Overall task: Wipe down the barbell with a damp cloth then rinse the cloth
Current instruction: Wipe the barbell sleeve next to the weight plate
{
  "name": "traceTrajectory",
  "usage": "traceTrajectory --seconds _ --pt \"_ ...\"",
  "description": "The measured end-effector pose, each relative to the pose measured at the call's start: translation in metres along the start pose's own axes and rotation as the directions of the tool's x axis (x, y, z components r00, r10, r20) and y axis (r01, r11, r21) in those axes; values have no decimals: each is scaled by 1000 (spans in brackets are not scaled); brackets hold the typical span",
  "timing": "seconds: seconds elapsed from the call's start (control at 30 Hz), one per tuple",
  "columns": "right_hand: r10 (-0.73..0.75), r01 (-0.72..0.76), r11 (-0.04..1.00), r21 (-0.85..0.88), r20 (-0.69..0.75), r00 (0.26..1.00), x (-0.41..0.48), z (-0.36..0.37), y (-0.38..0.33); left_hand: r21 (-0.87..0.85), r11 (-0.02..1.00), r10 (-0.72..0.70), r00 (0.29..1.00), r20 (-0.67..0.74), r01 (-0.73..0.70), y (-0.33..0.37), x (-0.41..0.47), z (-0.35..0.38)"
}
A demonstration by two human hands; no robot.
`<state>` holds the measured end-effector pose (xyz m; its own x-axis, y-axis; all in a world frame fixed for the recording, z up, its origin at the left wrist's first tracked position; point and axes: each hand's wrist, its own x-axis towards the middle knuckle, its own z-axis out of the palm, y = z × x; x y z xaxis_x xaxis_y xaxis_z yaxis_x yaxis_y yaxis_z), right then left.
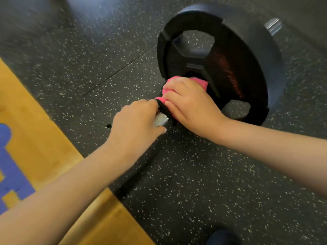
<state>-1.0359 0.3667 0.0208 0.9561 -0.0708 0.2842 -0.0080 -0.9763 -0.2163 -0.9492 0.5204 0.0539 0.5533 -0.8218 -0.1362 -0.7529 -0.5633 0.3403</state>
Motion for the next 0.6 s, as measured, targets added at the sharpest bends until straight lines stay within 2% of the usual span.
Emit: traceTrajectory --seconds 0.1,0.23,0.3,0.37,0.43,0.53,0.6 --pt "-30 30 1000 4 -43 999 2 5 2 -111 993 -42 999 0 42 -10 10 -9" --pt "-41 42 999 7 -104 994 18 15 5 -243 950 -154 972 176 195 -27 33 -25" --pt "-35 36 999 6 -113 993 33 19 5 -181 963 -182 976 119 202 -29 38 -25" --pt "-19 20 1000 6 -119 993 51 21 5 -1 986 -167 985 -33 167 -22 35 -17" --pt "-10 12 1000 14 -127 992 66 25 5 126 979 -149 982 -115 163 -18 32 -7" --pt "-26 40 996 84 -163 986 72 36 9 89 979 -171 975 -143 185 -36 46 -8" --pt "-56 73 995 71 -221 974 66 44 14 25 983 -181 978 -104 184 -48 57 -16"
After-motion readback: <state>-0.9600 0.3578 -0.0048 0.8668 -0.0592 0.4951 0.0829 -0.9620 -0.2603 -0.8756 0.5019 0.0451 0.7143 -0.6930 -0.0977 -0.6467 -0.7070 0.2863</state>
